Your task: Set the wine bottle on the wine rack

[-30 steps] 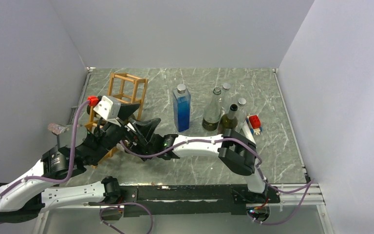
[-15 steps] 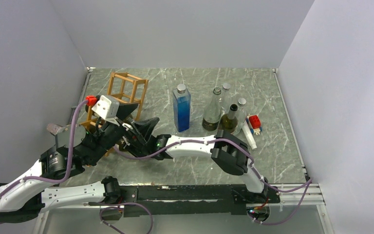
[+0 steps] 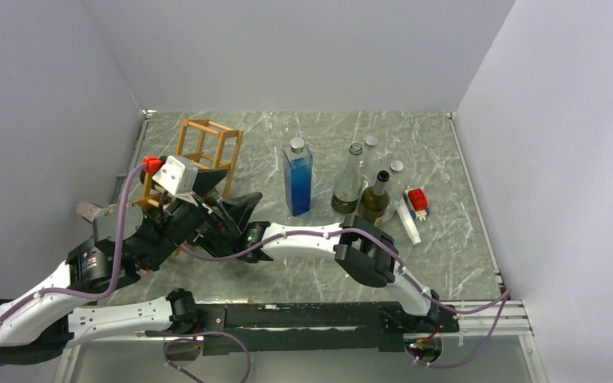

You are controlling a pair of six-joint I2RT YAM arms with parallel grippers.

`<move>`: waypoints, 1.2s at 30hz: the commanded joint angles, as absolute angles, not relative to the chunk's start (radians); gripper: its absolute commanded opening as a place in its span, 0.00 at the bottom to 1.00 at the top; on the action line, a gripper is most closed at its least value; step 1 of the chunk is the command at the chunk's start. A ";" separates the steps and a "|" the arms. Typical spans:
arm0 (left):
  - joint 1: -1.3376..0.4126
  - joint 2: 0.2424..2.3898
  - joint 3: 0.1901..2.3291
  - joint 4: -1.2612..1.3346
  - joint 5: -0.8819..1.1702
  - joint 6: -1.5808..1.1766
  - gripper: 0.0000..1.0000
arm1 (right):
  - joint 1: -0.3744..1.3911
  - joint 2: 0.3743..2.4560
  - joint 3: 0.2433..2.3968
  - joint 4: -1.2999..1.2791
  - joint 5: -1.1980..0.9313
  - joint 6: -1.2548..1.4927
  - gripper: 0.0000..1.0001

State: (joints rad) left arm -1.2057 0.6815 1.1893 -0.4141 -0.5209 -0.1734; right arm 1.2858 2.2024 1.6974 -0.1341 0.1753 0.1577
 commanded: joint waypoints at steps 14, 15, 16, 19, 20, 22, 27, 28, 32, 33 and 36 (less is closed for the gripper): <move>-1.209 0.690 1.224 -0.406 -0.531 -0.180 0.99 | 1.311 2.217 1.852 -0.046 0.217 0.194 0.57; -1.209 0.690 1.224 -0.406 -0.531 -0.180 0.99 | 1.314 2.215 1.852 -0.059 0.218 0.193 0.63; -1.209 0.690 1.225 -0.408 -0.531 -0.179 0.99 | 1.316 2.211 1.855 -0.074 0.224 0.191 0.66; -1.208 0.692 1.240 -0.416 -0.519 -0.184 0.99 | 1.322 2.194 1.849 -0.103 0.225 0.191 0.72; -1.209 0.691 1.243 -0.415 -0.520 -0.184 0.99 | 1.324 2.185 1.843 -0.106 0.223 0.194 0.72; -1.209 0.688 1.247 -0.408 -0.525 -0.180 0.99 | 1.329 2.164 1.828 -0.110 0.223 0.199 0.73; -1.209 0.686 1.291 -0.399 -0.532 -0.180 0.99 | 1.344 2.087 1.766 -0.107 0.242 0.216 0.73; -1.209 0.687 1.303 -0.397 -0.531 -0.179 0.99 | 1.347 2.066 1.748 -0.103 0.247 0.221 0.74; -1.209 0.697 1.343 -0.384 -0.528 -0.177 0.99 | 1.356 1.976 1.682 -0.099 0.271 0.239 0.76; -1.209 0.700 1.350 -0.382 -0.528 -0.179 0.99 | 1.357 1.959 1.670 -0.108 0.276 0.244 0.76; -1.209 0.706 1.362 -0.382 -0.529 -0.191 0.99 | 1.358 1.903 1.624 -0.134 0.297 0.266 0.77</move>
